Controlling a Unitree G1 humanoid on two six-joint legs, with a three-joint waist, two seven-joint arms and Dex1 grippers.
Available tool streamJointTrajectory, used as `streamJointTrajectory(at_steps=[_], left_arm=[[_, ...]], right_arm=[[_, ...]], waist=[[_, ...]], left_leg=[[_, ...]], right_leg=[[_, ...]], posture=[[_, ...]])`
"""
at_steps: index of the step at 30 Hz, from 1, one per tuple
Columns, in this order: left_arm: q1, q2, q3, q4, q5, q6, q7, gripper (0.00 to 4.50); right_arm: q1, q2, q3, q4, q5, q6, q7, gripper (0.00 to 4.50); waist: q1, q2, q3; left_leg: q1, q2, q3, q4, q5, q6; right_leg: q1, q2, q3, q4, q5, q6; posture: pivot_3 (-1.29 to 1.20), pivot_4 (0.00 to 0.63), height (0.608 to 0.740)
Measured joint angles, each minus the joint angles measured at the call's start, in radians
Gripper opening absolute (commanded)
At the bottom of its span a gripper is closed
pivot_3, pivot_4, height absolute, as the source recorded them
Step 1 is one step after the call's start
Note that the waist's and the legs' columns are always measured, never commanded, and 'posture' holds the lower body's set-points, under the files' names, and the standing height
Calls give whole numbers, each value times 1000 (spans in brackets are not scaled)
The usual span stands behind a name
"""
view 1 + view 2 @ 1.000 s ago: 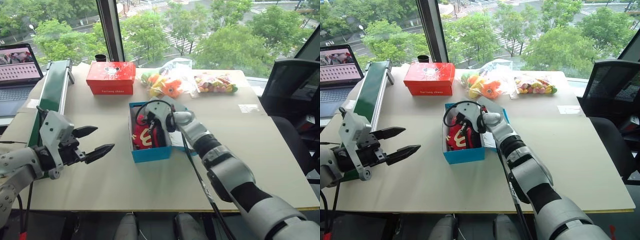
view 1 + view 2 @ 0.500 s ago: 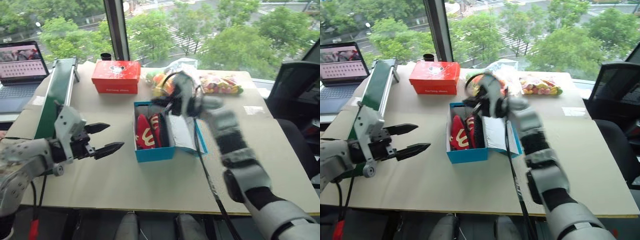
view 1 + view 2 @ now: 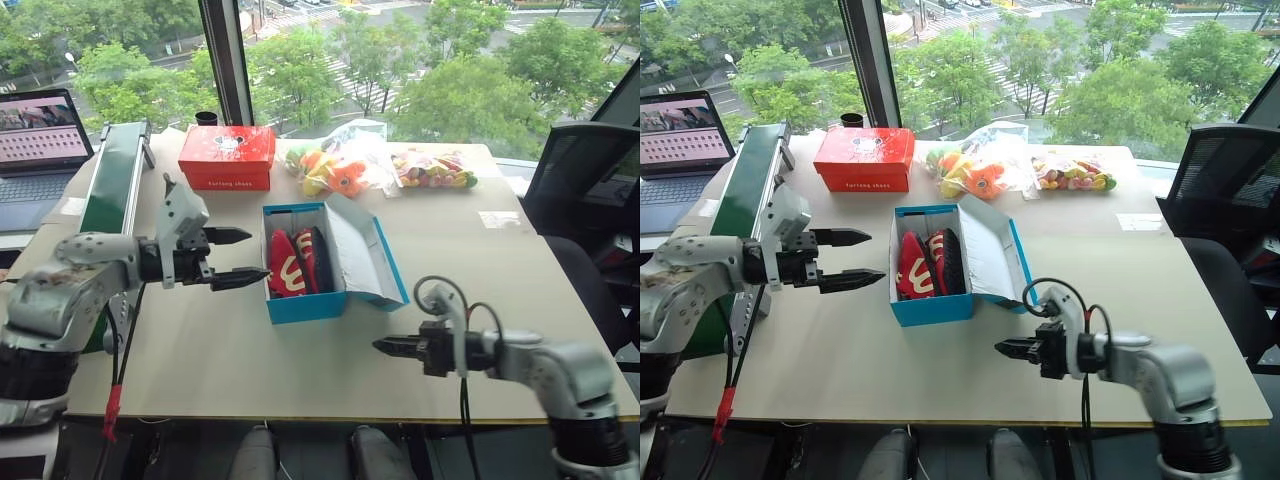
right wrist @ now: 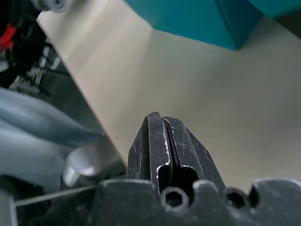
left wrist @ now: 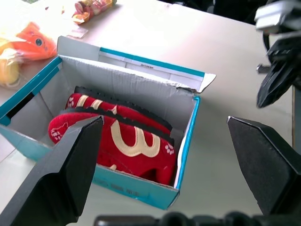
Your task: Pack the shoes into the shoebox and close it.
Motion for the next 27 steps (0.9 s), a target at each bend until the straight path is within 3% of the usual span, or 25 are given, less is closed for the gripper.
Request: streamJointTrajectory(at_steps=[4, 8, 12, 16, 21, 23, 27], left_arm=[[-18, -4, -10, 21, 29, -5, -30, 4500], [-56, -5, -26, 43, 50, -5, -60, 4500], [-72, -3, -26, 54, 72, -7, -78, 4500], [-78, -2, -25, 55, 75, -7, -92, 4500], [-79, 0, -24, 56, 85, -7, -94, 4500], [-79, -1, -24, 55, 85, -6, -103, 4500], [-78, 1, -23, 53, 85, -4, -112, 4500]], right_arm=[[-17, 103, 23, 147, -71, -123, -85, 37], [-127, 211, 11, 425, -176, -421, -174, 37], [-228, 285, -106, 682, -180, -655, -249, 37], [-329, 324, -327, 884, -50, -783, -294, 37], [-300, 330, -379, 727, 82, -739, -201, 37], [-302, 322, -367, 571, 203, -594, -172, 37], [-321, 289, -291, 292, 380, -375, -140, 37]], waist=[[1, 0, 0], [-8, -8, -4], [-10, -9, -4], [1, -10, -3], [9, -2, 1], [2, 0, 2], [-5, 0, 2]], left_leg=[[-2, 0, 0, 0, 0, 0], [2, 1, 0, 2, 0, 0], [12, 0, 0, 4, 0, 0], [16, 0, 0, 2, -3, -6], [0, -1, 2, 1, 3, 4], [-8, -1, 3, 0, 3, 4], [-8, -1, 2, -3, 2, 6]], right_leg=[[-1, 0, 0, 0, 0, 1], [4, 0, -1, -2, 2, 3], [18, 0, 0, -6, 6, 3], [22, -2, 0, -11, 2, -3], [7, -1, 2, -2, 3, 3], [-3, -1, 3, 6, 5, -3], [-7, 0, 3, 10, 0, -5]], posture=[[0, 150, 739], [0, 150, 739], [0, 150, 739], [0, 150, 739], [0, 150, 739], [0, 150, 739], [0, 150, 739]])
